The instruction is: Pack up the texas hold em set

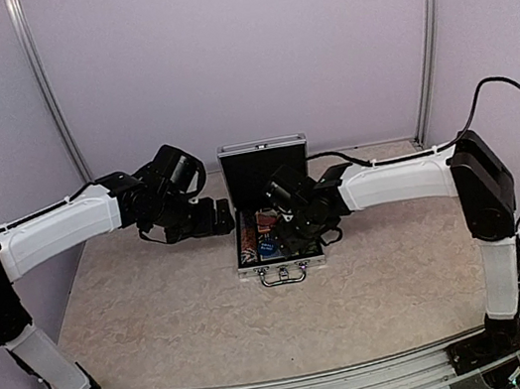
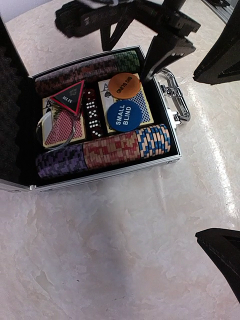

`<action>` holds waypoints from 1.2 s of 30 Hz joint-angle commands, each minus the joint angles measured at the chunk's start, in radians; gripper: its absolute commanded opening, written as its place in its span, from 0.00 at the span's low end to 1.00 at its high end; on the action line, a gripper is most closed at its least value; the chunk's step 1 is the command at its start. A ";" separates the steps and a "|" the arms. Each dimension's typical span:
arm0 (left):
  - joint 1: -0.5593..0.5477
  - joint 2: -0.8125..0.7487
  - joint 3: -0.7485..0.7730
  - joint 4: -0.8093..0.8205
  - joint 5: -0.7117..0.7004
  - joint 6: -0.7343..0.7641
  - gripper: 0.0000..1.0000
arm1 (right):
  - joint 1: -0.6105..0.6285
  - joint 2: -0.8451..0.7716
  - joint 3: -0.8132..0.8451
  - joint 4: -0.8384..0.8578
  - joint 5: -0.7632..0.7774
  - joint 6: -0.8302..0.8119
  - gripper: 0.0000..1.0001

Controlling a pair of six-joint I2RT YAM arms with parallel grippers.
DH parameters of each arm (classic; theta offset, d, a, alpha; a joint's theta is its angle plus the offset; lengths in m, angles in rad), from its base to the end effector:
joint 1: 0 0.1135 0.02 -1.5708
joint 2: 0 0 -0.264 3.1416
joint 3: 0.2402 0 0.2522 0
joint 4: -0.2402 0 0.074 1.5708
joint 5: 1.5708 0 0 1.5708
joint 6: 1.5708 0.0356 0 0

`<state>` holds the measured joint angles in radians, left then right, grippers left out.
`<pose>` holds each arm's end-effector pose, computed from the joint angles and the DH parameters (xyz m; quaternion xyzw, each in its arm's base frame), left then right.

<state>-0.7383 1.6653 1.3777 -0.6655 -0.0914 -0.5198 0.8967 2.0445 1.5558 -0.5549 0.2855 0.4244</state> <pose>0.2686 -0.2400 0.2751 0.0900 0.9475 -0.1435 0.2711 0.2820 0.3370 0.1929 -0.1875 0.9378 0.0498 0.2879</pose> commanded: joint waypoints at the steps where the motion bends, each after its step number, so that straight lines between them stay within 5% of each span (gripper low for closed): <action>1: 0.039 -0.063 0.064 -0.011 -0.025 0.033 0.99 | 0.007 -0.168 -0.094 0.026 -0.024 0.025 0.82; 11: 0.227 -0.101 0.186 0.194 0.147 0.084 0.99 | 0.005 -0.446 -0.482 0.392 -0.186 0.216 0.68; 21: 0.394 0.107 0.276 0.549 0.611 0.041 0.99 | -0.109 -0.542 -0.733 0.739 -0.448 0.328 0.07; 36: 0.403 0.399 0.435 0.715 0.900 0.026 0.92 | -0.277 -0.396 -0.751 0.946 -0.634 0.403 0.02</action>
<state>-0.3389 2.0521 1.7870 -0.0444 0.7055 -0.4908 0.6540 1.6169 0.7853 0.3016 -0.2840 0.7883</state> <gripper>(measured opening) 0.927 0.019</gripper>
